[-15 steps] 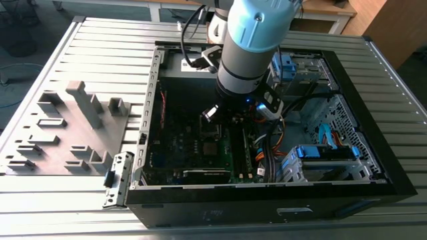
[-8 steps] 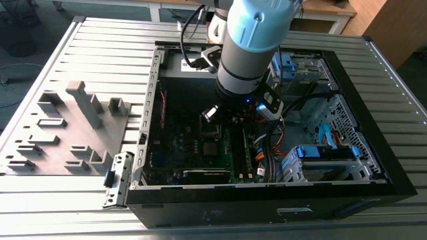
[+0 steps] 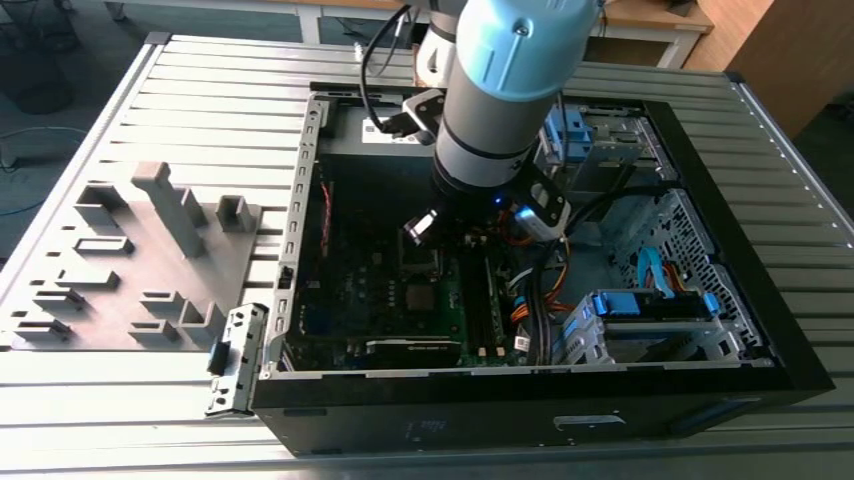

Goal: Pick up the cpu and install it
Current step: 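Close the cpu cover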

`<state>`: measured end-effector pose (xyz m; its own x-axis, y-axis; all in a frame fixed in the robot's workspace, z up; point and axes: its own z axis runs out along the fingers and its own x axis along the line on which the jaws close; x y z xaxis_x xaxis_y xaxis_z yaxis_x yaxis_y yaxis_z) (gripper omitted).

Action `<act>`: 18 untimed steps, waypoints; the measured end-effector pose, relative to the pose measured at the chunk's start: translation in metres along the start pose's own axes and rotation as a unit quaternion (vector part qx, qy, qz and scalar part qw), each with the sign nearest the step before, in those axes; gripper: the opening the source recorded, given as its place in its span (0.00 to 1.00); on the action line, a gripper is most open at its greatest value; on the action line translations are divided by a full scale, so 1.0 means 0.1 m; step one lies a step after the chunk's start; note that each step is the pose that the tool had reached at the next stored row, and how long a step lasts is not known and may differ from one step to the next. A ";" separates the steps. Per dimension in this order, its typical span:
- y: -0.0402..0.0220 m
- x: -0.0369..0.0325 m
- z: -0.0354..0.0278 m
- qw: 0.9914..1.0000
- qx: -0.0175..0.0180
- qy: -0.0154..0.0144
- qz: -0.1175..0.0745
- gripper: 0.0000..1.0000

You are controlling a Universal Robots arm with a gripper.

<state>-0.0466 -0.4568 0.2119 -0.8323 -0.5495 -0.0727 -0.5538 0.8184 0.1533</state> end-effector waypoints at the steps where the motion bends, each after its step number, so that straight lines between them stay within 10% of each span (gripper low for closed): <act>1: -0.006 0.004 -0.010 1.000 0.000 0.000 0.000 0.11; 18: -0.166 0.111 -0.146 1.000 -0.008 -0.005 0.000 0.11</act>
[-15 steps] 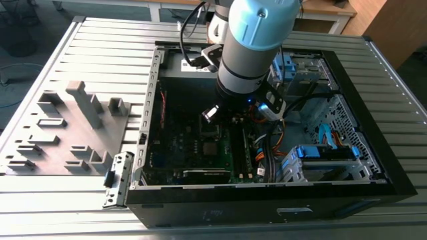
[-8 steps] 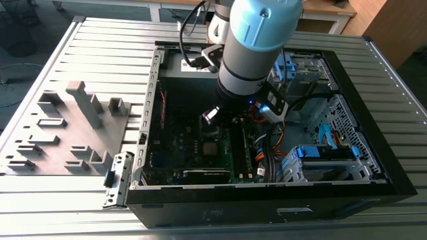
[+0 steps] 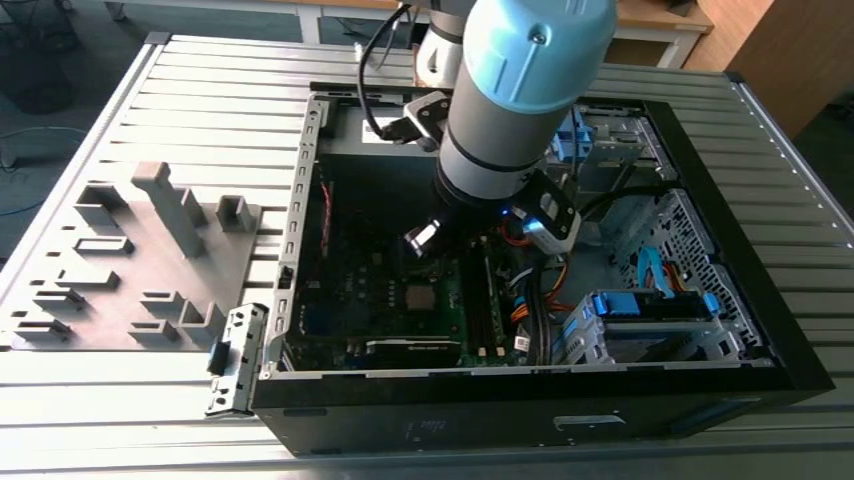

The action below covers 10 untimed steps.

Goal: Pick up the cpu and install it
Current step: 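Close the cpu cover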

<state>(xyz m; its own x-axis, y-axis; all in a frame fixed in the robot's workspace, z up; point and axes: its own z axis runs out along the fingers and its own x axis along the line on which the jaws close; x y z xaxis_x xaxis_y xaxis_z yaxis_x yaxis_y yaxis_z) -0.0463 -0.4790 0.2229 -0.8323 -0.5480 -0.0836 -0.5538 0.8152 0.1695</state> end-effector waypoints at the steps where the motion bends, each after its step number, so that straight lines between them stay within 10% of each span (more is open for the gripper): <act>1: -0.012 0.007 -0.007 1.000 -0.001 -0.001 0.000 0.11; 10: -0.131 0.066 -0.048 1.000 -0.011 -0.007 0.000 0.11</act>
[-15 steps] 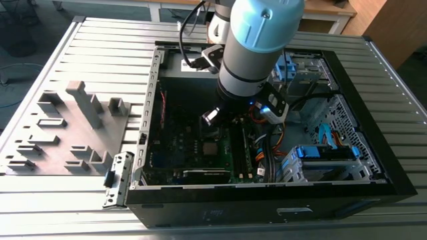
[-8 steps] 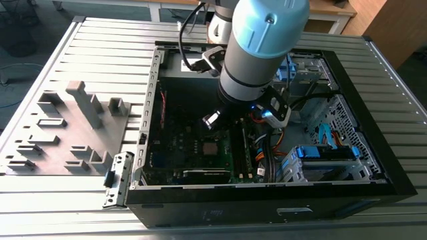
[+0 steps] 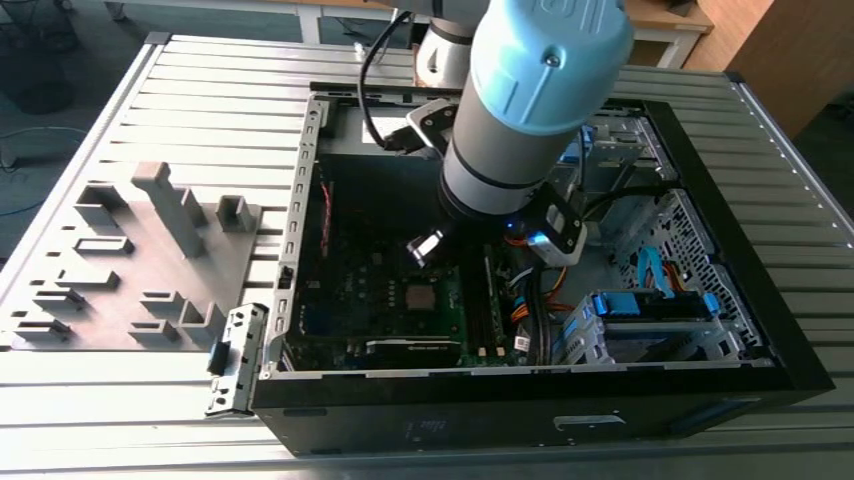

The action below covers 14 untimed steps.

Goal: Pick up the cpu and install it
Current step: 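Close the cpu cover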

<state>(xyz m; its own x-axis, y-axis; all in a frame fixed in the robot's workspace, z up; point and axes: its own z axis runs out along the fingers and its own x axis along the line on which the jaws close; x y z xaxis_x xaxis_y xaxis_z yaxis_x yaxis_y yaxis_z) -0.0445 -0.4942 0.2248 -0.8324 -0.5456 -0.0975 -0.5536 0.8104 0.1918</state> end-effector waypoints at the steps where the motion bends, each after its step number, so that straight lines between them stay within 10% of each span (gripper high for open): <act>1: -0.013 0.006 -0.004 1.000 -0.002 -0.001 0.000 0.11; 14: -0.233 0.119 -0.064 1.000 -0.017 -0.008 0.000 0.11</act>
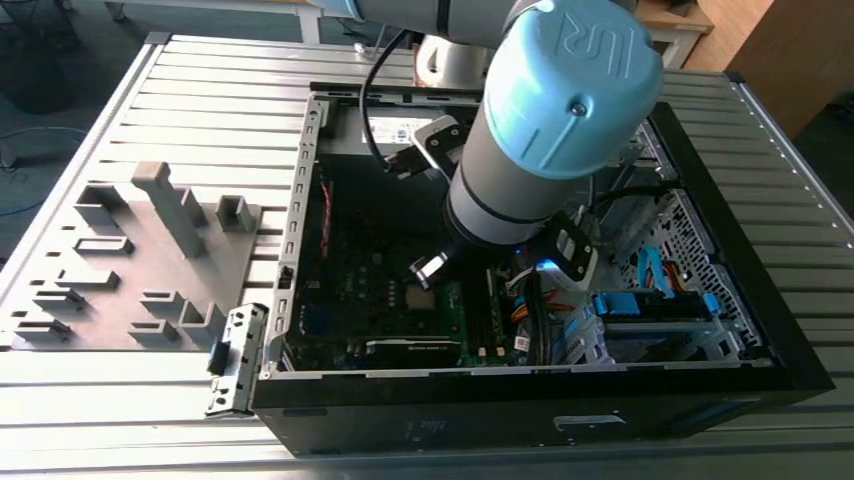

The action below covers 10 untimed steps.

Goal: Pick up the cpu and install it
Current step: 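Close the cpu cover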

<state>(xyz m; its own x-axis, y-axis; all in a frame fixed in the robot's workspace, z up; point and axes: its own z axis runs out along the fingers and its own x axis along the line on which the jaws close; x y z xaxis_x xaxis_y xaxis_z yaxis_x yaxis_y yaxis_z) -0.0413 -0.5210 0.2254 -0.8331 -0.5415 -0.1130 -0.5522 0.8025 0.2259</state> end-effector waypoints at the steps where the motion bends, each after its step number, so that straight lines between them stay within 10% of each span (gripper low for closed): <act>1: -0.008 0.003 -0.002 1.000 0.000 0.000 0.000 0.11; 10: -0.016 -0.001 -0.015 1.000 -0.001 0.000 0.000 0.11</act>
<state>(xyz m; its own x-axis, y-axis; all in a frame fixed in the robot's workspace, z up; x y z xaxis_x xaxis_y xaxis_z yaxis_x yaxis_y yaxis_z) -0.0403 -0.5225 0.2265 -0.8331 -0.5413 -0.1133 -0.5521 0.8021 0.2277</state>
